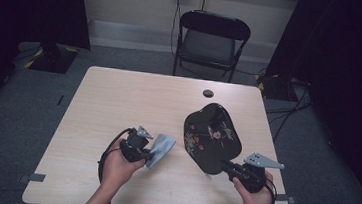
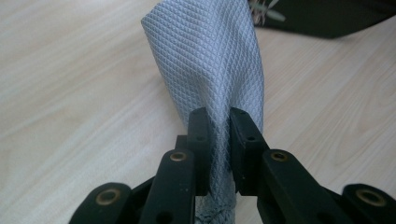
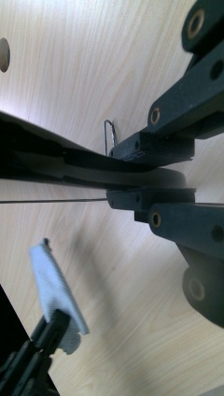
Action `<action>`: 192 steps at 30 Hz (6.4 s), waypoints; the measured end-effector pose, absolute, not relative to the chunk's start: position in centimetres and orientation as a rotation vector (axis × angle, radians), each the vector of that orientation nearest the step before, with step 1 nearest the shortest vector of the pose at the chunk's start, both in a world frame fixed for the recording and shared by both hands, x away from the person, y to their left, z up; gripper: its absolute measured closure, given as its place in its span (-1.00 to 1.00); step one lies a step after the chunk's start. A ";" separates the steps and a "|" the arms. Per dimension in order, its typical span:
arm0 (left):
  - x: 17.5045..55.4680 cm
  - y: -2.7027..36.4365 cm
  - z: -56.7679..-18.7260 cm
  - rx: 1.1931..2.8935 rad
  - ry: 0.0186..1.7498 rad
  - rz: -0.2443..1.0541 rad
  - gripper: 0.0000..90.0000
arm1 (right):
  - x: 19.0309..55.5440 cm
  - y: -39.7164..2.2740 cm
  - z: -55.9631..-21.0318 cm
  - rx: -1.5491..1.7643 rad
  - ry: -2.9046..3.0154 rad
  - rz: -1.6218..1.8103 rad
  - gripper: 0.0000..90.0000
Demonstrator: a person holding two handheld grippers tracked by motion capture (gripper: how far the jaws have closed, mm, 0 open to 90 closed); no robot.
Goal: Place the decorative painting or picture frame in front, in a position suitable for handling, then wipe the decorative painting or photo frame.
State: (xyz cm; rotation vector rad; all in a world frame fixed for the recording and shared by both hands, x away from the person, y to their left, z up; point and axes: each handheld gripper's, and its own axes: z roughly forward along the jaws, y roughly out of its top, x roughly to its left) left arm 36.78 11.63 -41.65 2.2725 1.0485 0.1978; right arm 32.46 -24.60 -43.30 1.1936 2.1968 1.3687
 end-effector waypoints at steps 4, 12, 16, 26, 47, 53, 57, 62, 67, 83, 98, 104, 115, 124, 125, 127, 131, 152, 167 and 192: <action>37.0 11.3 -40.1 2.244 1.025 0.191 0.78 | 32.5 -24.6 -43.3 1.194 2.197 1.368 0.77; 37.6 10.8 -37.5 2.250 0.989 0.209 0.78 | 32.5 -24.6 -43.3 1.195 2.200 1.366 0.77; 37.8 10.4 -36.2 2.225 0.977 0.216 0.78 | 32.5 -24.6 -43.2 1.195 2.200 1.364 0.77; 38.6 8.0 -32.5 2.170 0.846 0.262 0.78 | 32.5 -24.6 -43.2 1.193 2.201 1.363 0.77; 40.8 5.9 -37.9 2.259 0.890 0.253 0.78 | 32.5 -24.3 -43.1 1.178 2.209 1.368 0.77; 40.8 6.0 -39.4 2.286 0.910 0.240 0.77 | 32.6 -24.3 -43.1 1.175 2.210 1.367 0.77; 40.8 5.9 -40.1 2.289 0.917 0.233 0.77 | 32.5 -24.2 -43.1 1.176 2.211 1.367 0.77; 40.8 5.7 -41.4 2.307 0.929 0.212 0.77 | 32.5 -24.2 -43.1 1.174 2.213 1.369 0.77; 40.6 5.4 -42.7 2.335 0.933 0.193 0.77 | 32.5 -24.1 -43.1 1.174 2.214 1.369 0.77; 39.2 6.3 -45.9 2.361 0.990 0.100 0.78 | 32.5 -23.8 -43.1 1.188 2.211 1.366 0.77; 39.7 8.4 -39.1 2.269 0.987 0.180 0.78 | 32.5 -23.7 -43.1 1.192 2.209 1.371 0.77; 39.9 8.0 -35.6 2.235 0.938 0.240 0.78 | 32.5 -23.6 -43.1 1.193 2.212 1.370 0.77; 40.1 5.9 -32.1 2.208 0.829 0.291 0.77 | 32.5 -23.6 -43.1 1.192 2.215 1.371 0.77; 40.2 4.8 -35.7 2.266 0.846 0.243 0.77 | 32.5 -23.6 -43.0 1.185 2.221 1.368 0.77; 40.2 4.8 -35.9 2.269 0.848 0.243 0.77 | 32.5 -23.6 -43.0 1.185 2.222 1.367 0.77; 40.2 4.8 -36.4 2.276 0.854 0.232 0.77 | 32.5 -23.6 -43.0 1.185 2.222 1.366 0.77; 40.1 4.7 -38.1 2.286 0.866 0.216 0.77 | 32.5 -23.6 -43.0 1.185 2.222 1.366 0.77; 40.0 4.1 -45.1 2.341 0.949 0.103 0.77 | 32.5 -23.5 -43.0 1.184 2.220 1.367 0.77; 39.2 4.1 -46.2 2.383 0.954 0.053 0.77 | 32.5 -23.4 -43.1 1.185 2.216 1.369 0.77; 40.0 6.9 -35.3 2.254 0.913 0.189 0.77 | 32.4 -23.3 -43.1 1.191 2.209 1.369 0.77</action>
